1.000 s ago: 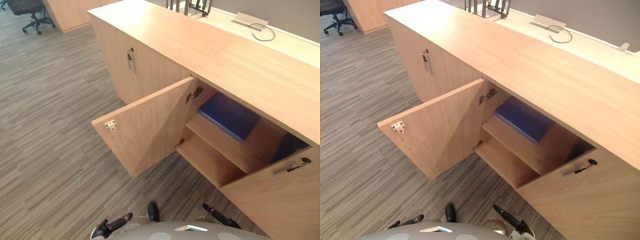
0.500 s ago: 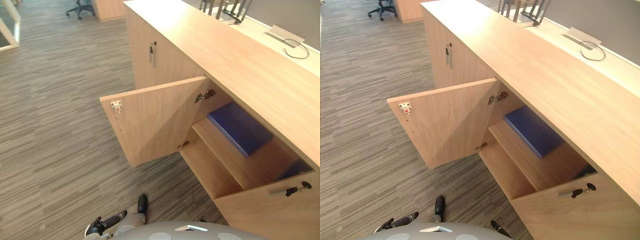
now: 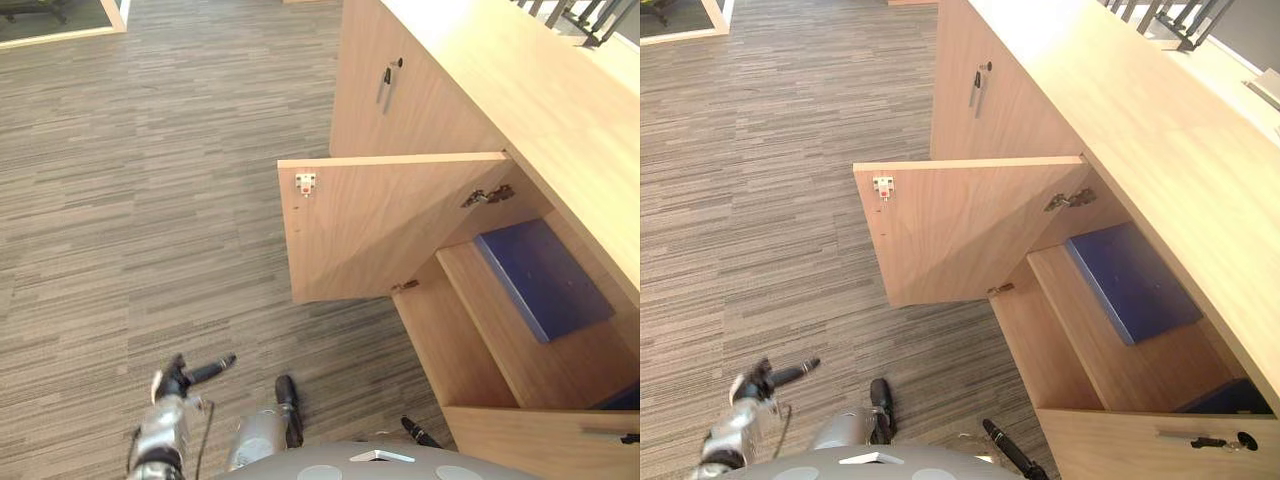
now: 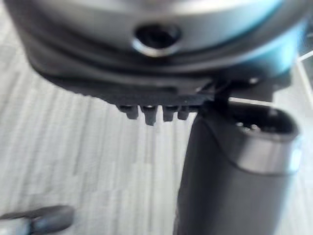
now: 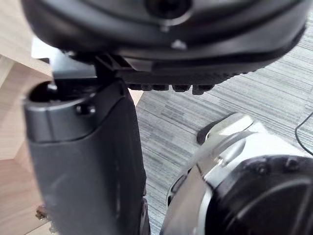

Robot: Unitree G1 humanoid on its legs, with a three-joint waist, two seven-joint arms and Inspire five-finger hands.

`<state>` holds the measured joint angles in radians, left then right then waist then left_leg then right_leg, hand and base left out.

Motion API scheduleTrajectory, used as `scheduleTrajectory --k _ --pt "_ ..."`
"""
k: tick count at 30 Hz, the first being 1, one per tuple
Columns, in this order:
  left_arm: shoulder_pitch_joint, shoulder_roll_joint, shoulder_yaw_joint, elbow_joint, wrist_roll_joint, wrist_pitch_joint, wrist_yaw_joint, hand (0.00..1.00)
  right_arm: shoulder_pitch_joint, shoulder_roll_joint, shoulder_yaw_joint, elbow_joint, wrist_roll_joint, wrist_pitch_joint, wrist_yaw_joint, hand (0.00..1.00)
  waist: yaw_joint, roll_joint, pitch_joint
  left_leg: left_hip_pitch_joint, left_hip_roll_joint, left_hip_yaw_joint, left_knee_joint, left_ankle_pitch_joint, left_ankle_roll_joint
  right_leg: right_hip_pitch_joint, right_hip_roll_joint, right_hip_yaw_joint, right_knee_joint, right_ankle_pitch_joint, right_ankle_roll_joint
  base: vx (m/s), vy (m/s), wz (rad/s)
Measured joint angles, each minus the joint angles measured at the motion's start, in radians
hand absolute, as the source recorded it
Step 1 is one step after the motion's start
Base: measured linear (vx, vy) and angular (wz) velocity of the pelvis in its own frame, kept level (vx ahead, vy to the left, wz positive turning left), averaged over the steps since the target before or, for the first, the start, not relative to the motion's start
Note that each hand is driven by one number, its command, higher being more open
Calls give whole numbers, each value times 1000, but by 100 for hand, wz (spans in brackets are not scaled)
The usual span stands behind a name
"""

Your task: Walk over to the cabinet, pick up the folder, carry it to the office cabinet, place the folder inside the office cabinet, then close the office cabinet door

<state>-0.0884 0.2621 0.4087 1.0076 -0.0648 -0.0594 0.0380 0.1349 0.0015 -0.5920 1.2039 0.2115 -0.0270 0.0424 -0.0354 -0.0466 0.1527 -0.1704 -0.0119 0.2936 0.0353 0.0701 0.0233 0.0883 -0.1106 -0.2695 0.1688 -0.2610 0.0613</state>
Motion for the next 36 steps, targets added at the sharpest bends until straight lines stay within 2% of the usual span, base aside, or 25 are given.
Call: scheduleTrajectory --k 2,6,8,12,19,20,22,27,30,33,36 --pt "-54 57 21 -22 1 3 1 100 8 -3 -41 -3 1 0 0 100 -5 20 -12 44 -12 -17 -131 79 -20 1 17 -8 -32 6 -12 -115 -12 11" --pt "-115 122 40 -77 32 23 7 100 48 -3 -68 -8 2 0 6 100 2 53 -30 38 -11 -16 -130 83 -4 9 17 -15 -63 37 5 12 -20 -2" --pt "-158 180 40 -87 98 25 26 100 55 -1 -69 -11 2 1 18 100 4 51 -32 48 -13 -1 -131 72 6 23 17 8 -83 53 24 98 9 -17" --pt "-223 224 16 -97 200 46 52 100 55 6 -67 -12 2 0 23 100 5 40 -33 79 -10 32 -131 49 5 34 16 73 -79 74 21 94 35 -29" --pt "-389 238 -235 -91 341 49 64 100 54 -1 -14 -13 49 -1 34 100 -20 35 -35 99 13 67 -131 27 -2 3 28 134 -30 92 -4 27 20 -20" --pt "-415 238 -300 -90 357 49 63 100 54 -3 -3 -13 51 -1 34 100 -26 35 -35 99 15 76 -131 26 -3 -1 28 142 -29 94 -7 21 4 -35" --pt "-456 238 -406 -91 421 48 60 100 55 -8 16 -12 75 -2 33 100 -29 35 -35 99 17 94 -131 25 -5 -11 28 156 -30 95 -8 24 -1 -34" --pt "-532 238 -625 -86 661 9 54 100 54 -7 44 -15 133 -9 33 100 -70 36 -35 99 26 147 -130 19 -12 -37 29 206 -30 95 -8 29 -14 -33" --pt "-551 268 -673 -41 744 17 65 100 57 -7 45 -11 154 -10 32 100 -82 37 -36 109 30 171 -130 17 -14 -41 32 231 -30 96 -7 37 -22 -31" --pt "-552 311 -791 -36 784 17 70 100 61 -11 43 -7 154 -12 29 100 -79 45 -39 110 37 183 -127 23 -6 -51 36 251 -30 109 -2 41 -21 -19" --pt "-552 358 -903 -36 843 -15 70 100 61 -11 43 -2 149 -30 27 100 -80 48 -40 110 50 184 -126 25 -4 -63 45 263 -37 139 2 10 2 -23"
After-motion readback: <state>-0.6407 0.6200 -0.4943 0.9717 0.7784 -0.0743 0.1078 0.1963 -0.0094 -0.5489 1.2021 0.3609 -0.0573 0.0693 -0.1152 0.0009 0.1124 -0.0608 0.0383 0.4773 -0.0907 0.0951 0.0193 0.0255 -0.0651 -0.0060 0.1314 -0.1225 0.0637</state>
